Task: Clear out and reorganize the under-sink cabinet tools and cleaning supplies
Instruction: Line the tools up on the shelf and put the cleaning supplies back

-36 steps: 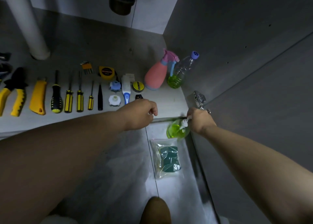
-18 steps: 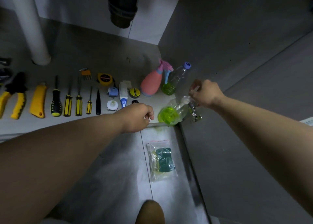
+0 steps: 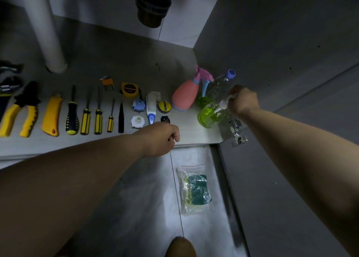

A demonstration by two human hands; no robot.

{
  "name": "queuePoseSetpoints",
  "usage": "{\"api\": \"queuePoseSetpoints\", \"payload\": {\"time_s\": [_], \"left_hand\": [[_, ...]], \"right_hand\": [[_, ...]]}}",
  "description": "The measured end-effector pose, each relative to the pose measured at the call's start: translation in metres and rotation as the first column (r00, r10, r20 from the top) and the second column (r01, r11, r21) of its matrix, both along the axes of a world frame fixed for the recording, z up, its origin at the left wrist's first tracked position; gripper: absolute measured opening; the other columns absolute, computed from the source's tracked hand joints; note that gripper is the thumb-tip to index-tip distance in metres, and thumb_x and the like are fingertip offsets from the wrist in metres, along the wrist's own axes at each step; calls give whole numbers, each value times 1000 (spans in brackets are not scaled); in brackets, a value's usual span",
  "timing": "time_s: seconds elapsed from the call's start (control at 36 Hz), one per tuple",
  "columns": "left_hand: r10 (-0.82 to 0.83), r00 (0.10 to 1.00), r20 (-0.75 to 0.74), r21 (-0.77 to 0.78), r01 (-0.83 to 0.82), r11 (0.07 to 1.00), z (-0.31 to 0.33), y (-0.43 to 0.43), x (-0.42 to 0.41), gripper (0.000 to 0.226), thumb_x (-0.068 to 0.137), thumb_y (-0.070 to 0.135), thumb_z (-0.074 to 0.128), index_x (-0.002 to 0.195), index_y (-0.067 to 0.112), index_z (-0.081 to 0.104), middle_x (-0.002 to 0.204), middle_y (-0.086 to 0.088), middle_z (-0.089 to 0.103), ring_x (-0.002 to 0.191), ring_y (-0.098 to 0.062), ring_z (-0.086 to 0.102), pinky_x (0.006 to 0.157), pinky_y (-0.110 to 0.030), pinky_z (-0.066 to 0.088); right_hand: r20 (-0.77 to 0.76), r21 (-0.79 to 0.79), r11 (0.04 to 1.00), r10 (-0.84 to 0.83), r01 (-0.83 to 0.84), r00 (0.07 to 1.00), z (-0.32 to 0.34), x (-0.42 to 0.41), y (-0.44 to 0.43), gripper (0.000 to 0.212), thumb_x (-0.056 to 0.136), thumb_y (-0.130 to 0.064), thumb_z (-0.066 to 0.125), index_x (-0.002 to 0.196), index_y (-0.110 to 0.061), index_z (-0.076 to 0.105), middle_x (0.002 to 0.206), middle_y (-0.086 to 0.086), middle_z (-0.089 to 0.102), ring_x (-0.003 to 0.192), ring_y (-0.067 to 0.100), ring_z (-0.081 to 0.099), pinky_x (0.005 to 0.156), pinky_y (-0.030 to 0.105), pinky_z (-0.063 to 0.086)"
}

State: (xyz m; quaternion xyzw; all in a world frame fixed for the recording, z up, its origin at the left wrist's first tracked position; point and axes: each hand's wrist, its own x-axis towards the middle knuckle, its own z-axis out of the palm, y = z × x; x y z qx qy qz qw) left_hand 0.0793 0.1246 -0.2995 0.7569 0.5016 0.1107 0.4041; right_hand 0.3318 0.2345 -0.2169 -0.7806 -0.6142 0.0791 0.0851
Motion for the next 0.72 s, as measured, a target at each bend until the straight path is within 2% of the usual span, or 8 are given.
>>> {"api": "queuePoseSetpoints", "payload": {"time_s": [0.14, 0.28, 0.36, 0.42, 0.47, 0.56, 0.64, 0.72], "left_hand": [[-18, 1000, -15, 1, 18, 1000, -2, 2, 6, 24, 98, 17, 51, 111, 25, 68, 114, 2, 65, 102, -17, 62, 94, -38, 54], [-30, 999, -23, -12, 29, 999, -3, 1, 13, 23, 99, 15, 51, 111, 24, 68, 114, 2, 65, 102, -16, 61, 94, -34, 53], [-50, 999, -20, -46, 49, 998, -7, -3, 18, 23, 98, 13, 51, 111, 21, 69, 114, 1, 65, 103, -16, 62, 96, -34, 53], [-88, 995, -46, -67, 85, 994, -13, -9, 22, 23, 97, 12, 52, 111, 21, 69, 115, 0, 65, 105, -17, 62, 97, -34, 52], [-153, 984, -88, -95, 144, 985, -20, -18, 26, 22, 96, 12, 54, 111, 21, 68, 114, 0, 66, 103, -15, 61, 93, -29, 51], [-231, 961, -149, -146, 210, 967, -31, -35, 36, 20, 94, 12, 59, 110, 15, 70, 112, -1, 67, 97, -14, 60, 80, -16, 44], [-232, 961, -153, -323, 173, 930, -47, -53, 49, 23, 96, 13, 62, 116, 3, 67, 122, -13, 66, 113, -28, 62, 96, -31, 48], [-146, 972, -181, -524, 30, 851, -65, -75, 64, 45, 99, 29, 63, 137, 6, 54, 137, -15, 58, 123, -30, 60, 97, -32, 48]], "right_hand": [[39, 13, 1000, 7, -7, 999, -5, 3, 3, 31, 86, -13, 56, 114, -18, 67, 115, 20, 68, 108, 39, 65, 90, 32, 50], [62, 31, 999, 41, -42, 997, -6, 6, -9, 43, 89, -26, 60, 131, -18, 55, 124, 20, 63, 116, 42, 59, 93, 38, 48], [123, 120, 992, 24, -39, 992, -13, 4, -36, 38, 91, -34, 56, 122, -14, 46, 114, 24, 60, 102, 48, 61, 75, 41, 44], [108, 137, 988, 58, -72, 992, -24, 1, -62, 29, 90, -35, 53, 110, -15, 49, 103, 23, 64, 91, 47, 63, 69, 40, 43], [65, 38, 994, 96, -99, 993, -38, 0, -90, 27, 88, -40, 50, 98, -17, 58, 93, 20, 67, 85, 43, 65, 71, 39, 50], [-42, -264, 957, 115, -122, 993, -71, 10, -125, 35, 89, -50, 51, 87, -17, 62, 91, 12, 70, 88, 35, 67, 74, 33, 52], [-147, -461, 886, -27, -45, 989, -111, 27, -155, 53, 90, -60, 56, 111, -12, 55, 112, 12, 65, 102, 31, 62, 83, 35, 49], [-235, -543, 837, -219, 59, 947, -144, 41, -178, 84, 85, -67, 60, 138, -5, 43, 139, 17, 51, 122, 32, 54, 101, 44, 48]]}}
